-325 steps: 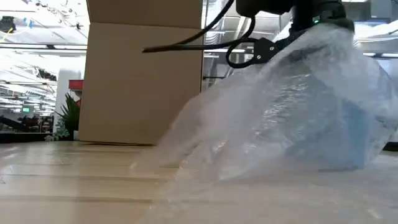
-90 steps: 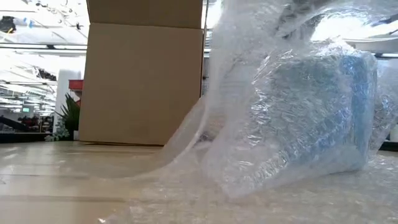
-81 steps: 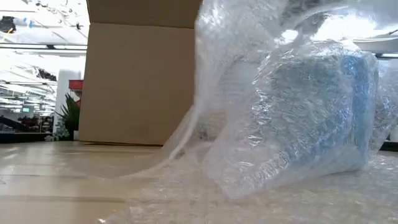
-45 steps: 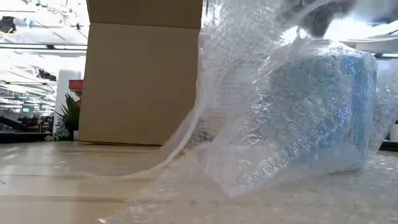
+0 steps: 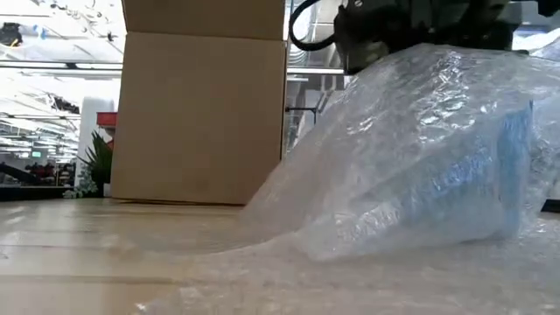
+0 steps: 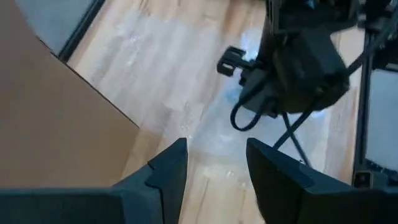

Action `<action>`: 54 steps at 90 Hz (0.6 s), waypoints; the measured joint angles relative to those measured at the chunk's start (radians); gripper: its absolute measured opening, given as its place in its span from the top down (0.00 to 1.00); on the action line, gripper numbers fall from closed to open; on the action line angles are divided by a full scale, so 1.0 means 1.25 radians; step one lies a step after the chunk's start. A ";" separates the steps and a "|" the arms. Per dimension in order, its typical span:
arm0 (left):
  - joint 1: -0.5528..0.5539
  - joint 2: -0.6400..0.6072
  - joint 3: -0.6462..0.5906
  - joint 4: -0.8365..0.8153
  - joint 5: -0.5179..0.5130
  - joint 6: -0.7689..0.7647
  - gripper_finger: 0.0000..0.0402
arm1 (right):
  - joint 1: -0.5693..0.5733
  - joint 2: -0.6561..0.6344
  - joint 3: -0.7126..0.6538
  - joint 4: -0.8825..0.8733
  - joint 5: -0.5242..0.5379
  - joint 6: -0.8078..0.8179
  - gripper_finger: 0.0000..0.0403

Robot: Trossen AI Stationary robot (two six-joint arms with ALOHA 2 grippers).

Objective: Wrap mug
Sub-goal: Wrap the blue mug with the bubble wrap

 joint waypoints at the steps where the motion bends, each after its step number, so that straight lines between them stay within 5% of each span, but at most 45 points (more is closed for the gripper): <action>1: -0.001 0.000 0.000 -0.001 0.000 0.000 0.64 | -0.001 -0.001 0.000 0.000 -0.001 0.001 0.74; 54: -0.020 -0.005 0.000 -0.017 -0.014 -0.008 0.64 | -0.005 -0.251 -0.006 -0.091 -0.069 -0.034 0.73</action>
